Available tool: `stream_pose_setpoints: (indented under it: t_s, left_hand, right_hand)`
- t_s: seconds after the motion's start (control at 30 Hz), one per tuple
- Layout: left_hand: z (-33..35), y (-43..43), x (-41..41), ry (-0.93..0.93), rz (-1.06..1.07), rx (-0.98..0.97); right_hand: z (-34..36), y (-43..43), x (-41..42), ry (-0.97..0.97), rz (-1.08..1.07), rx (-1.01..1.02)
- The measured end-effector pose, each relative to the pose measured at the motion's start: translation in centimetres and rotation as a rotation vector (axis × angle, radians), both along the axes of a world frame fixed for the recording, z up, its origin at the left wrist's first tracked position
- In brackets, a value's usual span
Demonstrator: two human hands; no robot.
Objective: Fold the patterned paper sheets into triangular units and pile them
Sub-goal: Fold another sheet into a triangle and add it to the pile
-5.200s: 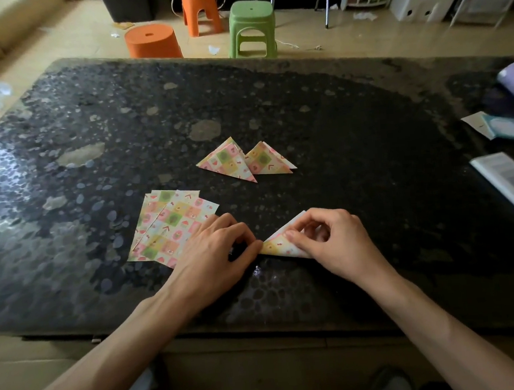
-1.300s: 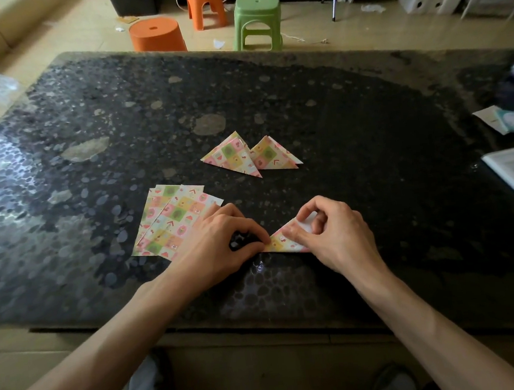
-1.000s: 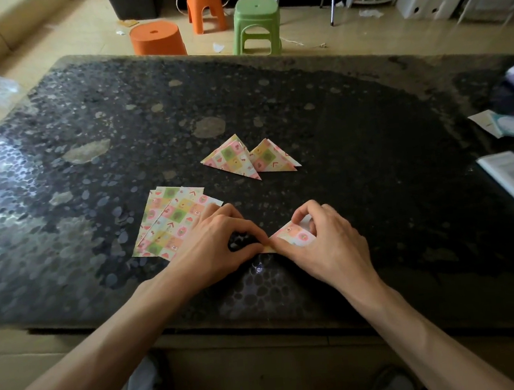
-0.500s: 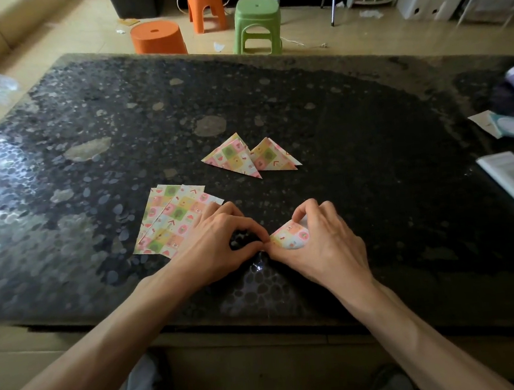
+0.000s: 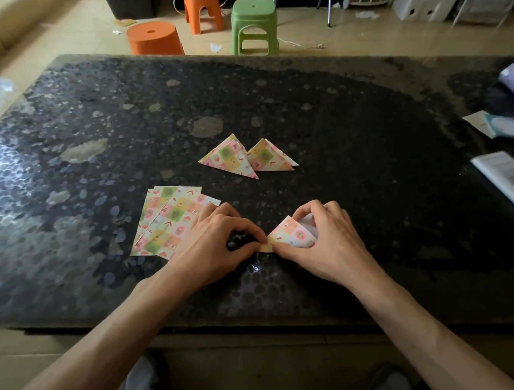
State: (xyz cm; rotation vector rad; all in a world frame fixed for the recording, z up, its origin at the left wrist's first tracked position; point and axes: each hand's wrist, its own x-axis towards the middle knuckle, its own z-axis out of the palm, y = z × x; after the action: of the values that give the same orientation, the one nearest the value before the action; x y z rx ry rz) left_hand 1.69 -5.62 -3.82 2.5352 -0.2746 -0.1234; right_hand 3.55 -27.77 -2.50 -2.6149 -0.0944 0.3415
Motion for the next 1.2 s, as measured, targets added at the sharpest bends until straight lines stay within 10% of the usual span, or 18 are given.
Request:
stream_pose_setpoints:
  t_s: [1.2]
  left_hand:
    - [-0.3, -0.7, -0.5, -0.043, -0.145, 0.072]
  right_hand:
    - [0.8, -1.2, 0.0, 0.012, -0.02, 0.029]
